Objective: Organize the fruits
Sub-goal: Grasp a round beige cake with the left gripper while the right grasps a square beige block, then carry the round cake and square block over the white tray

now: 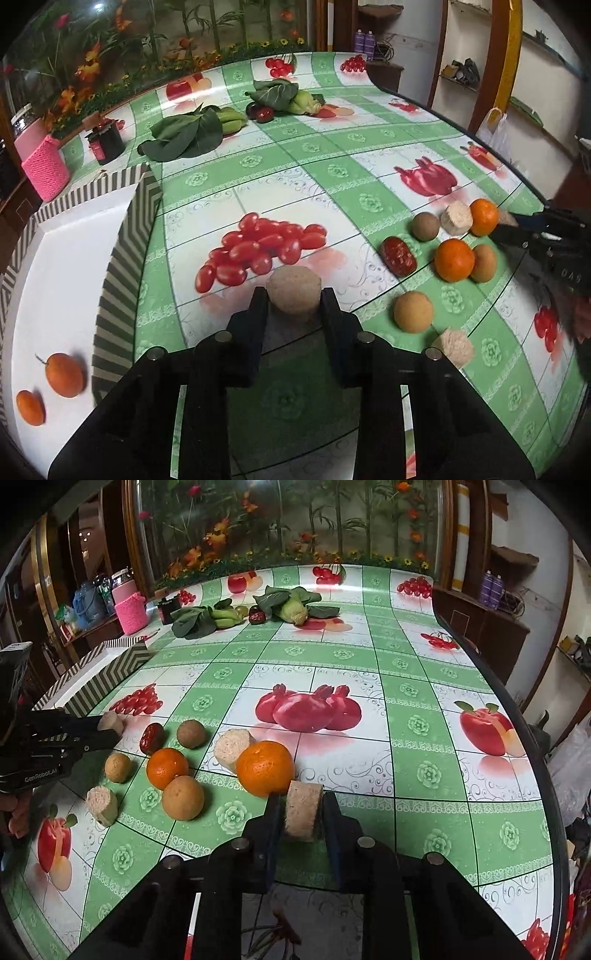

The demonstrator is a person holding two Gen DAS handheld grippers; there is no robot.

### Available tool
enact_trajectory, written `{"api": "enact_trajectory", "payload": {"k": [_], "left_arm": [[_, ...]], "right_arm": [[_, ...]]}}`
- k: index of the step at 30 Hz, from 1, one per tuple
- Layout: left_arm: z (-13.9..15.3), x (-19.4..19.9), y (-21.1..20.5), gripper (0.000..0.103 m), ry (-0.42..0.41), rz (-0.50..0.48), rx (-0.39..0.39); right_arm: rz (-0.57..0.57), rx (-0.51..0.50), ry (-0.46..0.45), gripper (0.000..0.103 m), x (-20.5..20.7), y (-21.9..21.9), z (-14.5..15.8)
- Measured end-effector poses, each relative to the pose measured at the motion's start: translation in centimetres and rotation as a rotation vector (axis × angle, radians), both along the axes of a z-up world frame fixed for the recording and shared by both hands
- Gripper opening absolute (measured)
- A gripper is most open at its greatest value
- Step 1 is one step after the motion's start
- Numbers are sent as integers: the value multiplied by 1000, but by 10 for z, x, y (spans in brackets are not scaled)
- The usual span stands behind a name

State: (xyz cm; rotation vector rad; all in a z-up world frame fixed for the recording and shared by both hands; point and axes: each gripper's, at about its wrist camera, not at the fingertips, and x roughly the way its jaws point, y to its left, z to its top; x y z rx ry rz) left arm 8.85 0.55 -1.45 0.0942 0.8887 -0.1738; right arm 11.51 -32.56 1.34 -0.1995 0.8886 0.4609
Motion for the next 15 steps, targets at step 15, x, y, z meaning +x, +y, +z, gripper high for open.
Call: {"api": "enact_trajectory", "payload": {"k": [15], "left_arm": [[30,-45,13,27,-62,38,-55]], "right_arm": [[30,-54,-71,22,-11,11,5]]}}
